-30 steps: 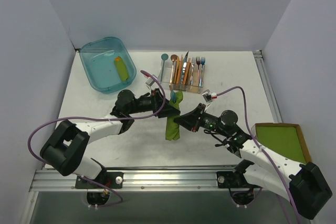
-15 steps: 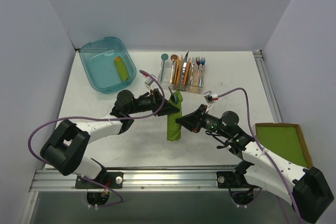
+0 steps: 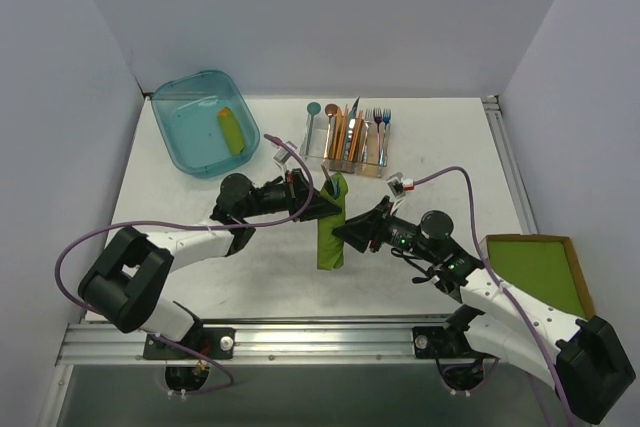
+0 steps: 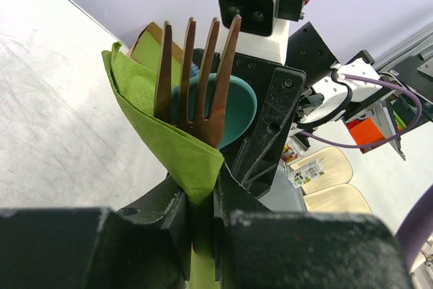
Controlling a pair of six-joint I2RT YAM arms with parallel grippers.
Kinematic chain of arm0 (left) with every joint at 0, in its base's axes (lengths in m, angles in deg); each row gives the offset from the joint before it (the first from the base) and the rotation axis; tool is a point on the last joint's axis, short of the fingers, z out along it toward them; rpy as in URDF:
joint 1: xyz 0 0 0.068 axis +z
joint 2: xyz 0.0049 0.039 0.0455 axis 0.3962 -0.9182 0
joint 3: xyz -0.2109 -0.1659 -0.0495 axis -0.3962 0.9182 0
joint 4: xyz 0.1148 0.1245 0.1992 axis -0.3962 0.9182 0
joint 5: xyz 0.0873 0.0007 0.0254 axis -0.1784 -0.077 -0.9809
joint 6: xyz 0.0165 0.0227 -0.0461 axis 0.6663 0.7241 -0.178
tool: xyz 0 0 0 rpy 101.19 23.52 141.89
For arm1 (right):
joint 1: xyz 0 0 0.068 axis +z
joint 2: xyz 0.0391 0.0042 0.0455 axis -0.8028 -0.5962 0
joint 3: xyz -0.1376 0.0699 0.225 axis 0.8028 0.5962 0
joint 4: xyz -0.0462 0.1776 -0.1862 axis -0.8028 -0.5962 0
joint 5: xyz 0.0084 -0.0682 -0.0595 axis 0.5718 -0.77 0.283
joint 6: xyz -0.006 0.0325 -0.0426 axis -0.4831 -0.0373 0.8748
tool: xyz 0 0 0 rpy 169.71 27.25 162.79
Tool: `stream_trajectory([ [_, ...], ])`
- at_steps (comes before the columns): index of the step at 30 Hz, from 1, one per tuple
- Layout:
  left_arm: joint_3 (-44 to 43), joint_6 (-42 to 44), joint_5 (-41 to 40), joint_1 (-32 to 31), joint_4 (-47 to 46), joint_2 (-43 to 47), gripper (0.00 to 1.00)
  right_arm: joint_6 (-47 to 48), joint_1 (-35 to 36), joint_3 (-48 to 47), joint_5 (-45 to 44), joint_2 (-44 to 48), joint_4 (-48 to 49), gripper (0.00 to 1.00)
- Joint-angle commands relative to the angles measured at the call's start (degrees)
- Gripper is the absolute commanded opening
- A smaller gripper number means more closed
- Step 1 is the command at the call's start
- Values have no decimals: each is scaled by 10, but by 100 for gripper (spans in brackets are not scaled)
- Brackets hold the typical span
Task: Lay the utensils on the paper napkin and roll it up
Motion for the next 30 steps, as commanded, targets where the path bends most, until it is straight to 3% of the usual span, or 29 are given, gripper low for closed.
stream_trajectory([
  [1, 1, -9, 8, 1, -62, 3, 2, 10, 3, -28, -3, -3, 16, 38],
  [22, 1, -15, 25, -13, -79, -17, 2, -21, 3, -46, 44, -38, 90, 40],
  [27, 1, -21, 24, -14, -89, -20, 2, -25, 3, -46, 47, -46, 104, 32],
  [30, 4, -19, 24, -15, -91, -19, 3, -27, 3, -45, 49, -49, 112, 20],
])
